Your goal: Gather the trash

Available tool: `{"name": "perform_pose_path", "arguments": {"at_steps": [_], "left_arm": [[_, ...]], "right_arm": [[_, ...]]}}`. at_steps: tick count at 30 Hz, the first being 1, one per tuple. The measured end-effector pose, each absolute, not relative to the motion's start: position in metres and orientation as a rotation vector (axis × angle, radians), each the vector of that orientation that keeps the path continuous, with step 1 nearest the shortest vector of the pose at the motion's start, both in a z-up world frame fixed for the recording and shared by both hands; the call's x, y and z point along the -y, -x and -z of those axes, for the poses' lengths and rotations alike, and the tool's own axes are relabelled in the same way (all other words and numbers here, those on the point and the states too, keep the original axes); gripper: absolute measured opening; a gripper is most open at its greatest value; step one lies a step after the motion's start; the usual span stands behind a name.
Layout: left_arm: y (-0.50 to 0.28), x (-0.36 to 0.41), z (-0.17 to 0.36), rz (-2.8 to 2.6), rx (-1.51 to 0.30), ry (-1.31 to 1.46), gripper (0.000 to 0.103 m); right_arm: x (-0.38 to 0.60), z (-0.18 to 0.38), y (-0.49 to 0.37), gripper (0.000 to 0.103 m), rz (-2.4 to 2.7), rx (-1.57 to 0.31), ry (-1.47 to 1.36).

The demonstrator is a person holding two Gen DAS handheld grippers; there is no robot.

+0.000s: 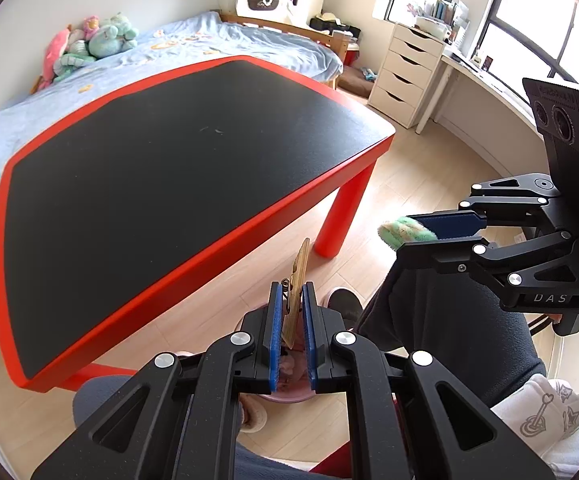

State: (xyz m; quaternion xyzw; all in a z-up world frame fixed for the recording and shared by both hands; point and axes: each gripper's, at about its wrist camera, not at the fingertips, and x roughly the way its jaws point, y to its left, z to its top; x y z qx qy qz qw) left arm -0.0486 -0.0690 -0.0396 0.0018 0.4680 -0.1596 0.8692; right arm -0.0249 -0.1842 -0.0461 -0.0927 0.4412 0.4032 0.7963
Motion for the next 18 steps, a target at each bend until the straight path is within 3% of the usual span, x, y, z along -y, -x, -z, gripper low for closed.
{"name": "perform_pose_path", "arguments": {"at_steps": [7,8,10,11,12,14,18], "left_arm": [[0.047,0.071,0.042,0.354,-0.988,0.002,0.011],[0.047,0.071,0.044,0.354,-0.989,0.003,0.015],[0.046,0.069,0.046,0.342,-0.996,0.005,0.029],[0.045,0.067,0.046,0.336,-0.993,0.009,0.052],[0.046,0.066,0.046,0.333,-0.985,0.020,0.072],[0.047,0.063,0.045,0.320,-0.969,0.032,0.088],[0.046,0.057,0.046,0.291,-0.969,0.054,0.092]], "right_arm": [[0.185,0.048,0.024,0.024,-0.875,-0.956,0.193],[0.185,0.048,0.024,0.024,-0.873,-0.959,0.195],[0.187,0.050,0.023,0.048,-0.851,-0.958,0.196],[0.188,0.050,0.022,0.071,-0.844,-0.957,0.185],[0.189,0.050,0.022,0.079,-0.843,-0.960,0.173],[0.190,0.052,0.020,0.087,-0.832,-0.967,0.170],[0.192,0.055,0.019,0.093,-0.818,-0.972,0.152]]}}
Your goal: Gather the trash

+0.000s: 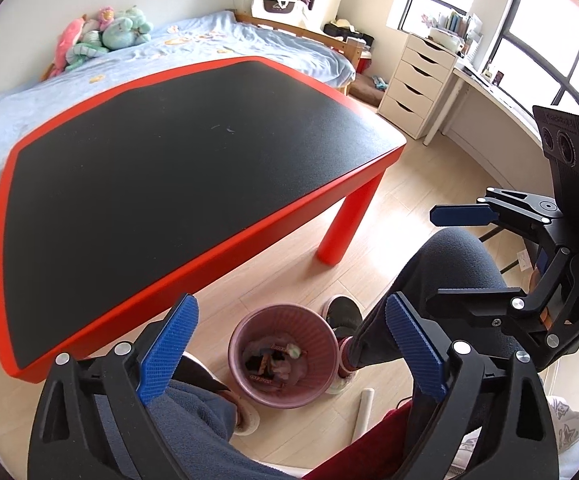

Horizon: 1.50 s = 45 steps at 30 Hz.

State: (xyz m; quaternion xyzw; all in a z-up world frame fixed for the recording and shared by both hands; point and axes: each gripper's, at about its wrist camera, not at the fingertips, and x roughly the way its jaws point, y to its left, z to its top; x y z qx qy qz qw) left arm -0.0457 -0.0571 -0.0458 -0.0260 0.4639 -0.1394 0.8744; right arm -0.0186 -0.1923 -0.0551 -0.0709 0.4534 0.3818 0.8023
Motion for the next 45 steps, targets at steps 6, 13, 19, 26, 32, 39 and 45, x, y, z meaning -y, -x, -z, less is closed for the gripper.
{"name": "perform_pose_path", "arguments": {"at_steps": [6,13,19,26,32,39,45], "left_arm": [[0.048,0.055,0.042,0.275,-0.954,0.073,0.095],[0.047,0.049,0.041,0.247,-0.949,0.103,0.095],[0.047,0.041,0.035,0.220,-0.926,0.121,0.095],[0.033,0.014,0.015,0.118,-0.880,0.119,0.095],[0.018,-0.010,-0.010,0.019,-0.805,0.086,0.095],[0.000,-0.032,-0.027,-0.073,-0.771,0.079,0.096],[-0.013,-0.042,-0.026,-0.075,-0.785,0.101,0.097]], "right_arm": [[0.195,0.059,0.017,0.098,-0.777,-0.980,0.138],[0.192,0.064,0.014,0.099,-0.753,-1.013,0.132],[0.194,0.057,0.004,0.099,-0.731,-0.997,0.124],[0.200,0.025,-0.031,0.100,-0.681,-0.923,0.094],[0.200,-0.005,-0.072,0.100,-0.636,-0.853,0.093],[0.193,-0.027,-0.110,0.100,-0.600,-0.818,0.130],[0.184,-0.034,-0.127,0.100,-0.584,-0.800,0.146]]}}
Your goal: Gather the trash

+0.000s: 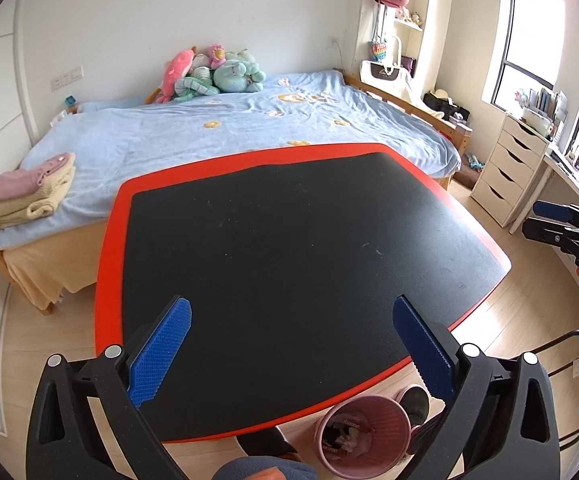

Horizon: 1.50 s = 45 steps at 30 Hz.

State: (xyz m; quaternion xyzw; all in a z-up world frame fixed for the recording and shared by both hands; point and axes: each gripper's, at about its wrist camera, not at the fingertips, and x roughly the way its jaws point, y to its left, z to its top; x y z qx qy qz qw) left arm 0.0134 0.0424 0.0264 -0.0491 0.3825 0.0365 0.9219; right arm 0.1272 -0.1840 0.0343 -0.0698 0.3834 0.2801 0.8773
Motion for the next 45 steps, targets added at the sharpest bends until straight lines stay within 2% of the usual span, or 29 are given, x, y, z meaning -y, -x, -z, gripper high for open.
{"name": "perform_pose_path", "arguments": {"at_steps": [45], "left_arm": [[-0.024,-0.048,-0.021,-0.129,-0.824,0.114,0.097]], "right_arm": [[0.174,-0.025,-0.136,0.100,-0.589,-0.811,0.167]]}}
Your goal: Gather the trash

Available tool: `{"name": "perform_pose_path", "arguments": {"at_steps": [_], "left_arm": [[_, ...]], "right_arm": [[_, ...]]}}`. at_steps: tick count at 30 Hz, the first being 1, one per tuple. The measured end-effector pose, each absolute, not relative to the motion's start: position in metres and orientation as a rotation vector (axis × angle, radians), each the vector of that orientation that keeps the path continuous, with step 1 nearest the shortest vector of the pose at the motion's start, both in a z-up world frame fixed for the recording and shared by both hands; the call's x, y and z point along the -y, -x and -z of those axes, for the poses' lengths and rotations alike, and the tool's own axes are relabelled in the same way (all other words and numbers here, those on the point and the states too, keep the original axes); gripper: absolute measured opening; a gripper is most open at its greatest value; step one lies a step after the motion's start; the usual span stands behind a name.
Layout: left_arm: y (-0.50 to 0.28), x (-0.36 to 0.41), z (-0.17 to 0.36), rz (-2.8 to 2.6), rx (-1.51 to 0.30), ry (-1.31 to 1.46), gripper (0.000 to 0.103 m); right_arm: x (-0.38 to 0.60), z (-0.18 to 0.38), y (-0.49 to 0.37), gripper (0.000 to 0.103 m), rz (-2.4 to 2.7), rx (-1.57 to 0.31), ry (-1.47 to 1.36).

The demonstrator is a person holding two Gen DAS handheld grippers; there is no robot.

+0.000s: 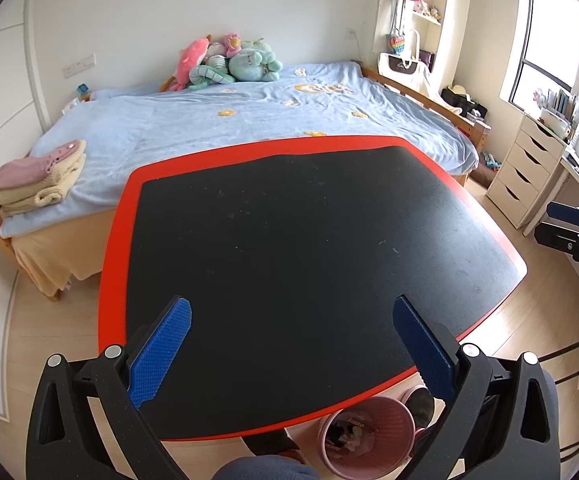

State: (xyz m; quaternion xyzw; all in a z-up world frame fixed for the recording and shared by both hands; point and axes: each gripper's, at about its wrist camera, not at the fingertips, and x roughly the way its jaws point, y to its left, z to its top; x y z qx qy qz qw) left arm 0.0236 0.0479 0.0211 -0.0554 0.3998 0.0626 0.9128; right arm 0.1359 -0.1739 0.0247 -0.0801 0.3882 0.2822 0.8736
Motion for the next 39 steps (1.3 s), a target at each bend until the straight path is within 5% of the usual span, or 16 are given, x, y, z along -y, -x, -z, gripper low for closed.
{"name": "perform_pose_path", "arguments": {"at_steps": [39], "left_arm": [[-0.027,-0.047,-0.015,-0.126,-0.834,0.106,0.097]], "right_arm": [[0.175,-0.015,-0.139,0.100,-0.592,-0.829,0.182]]}}
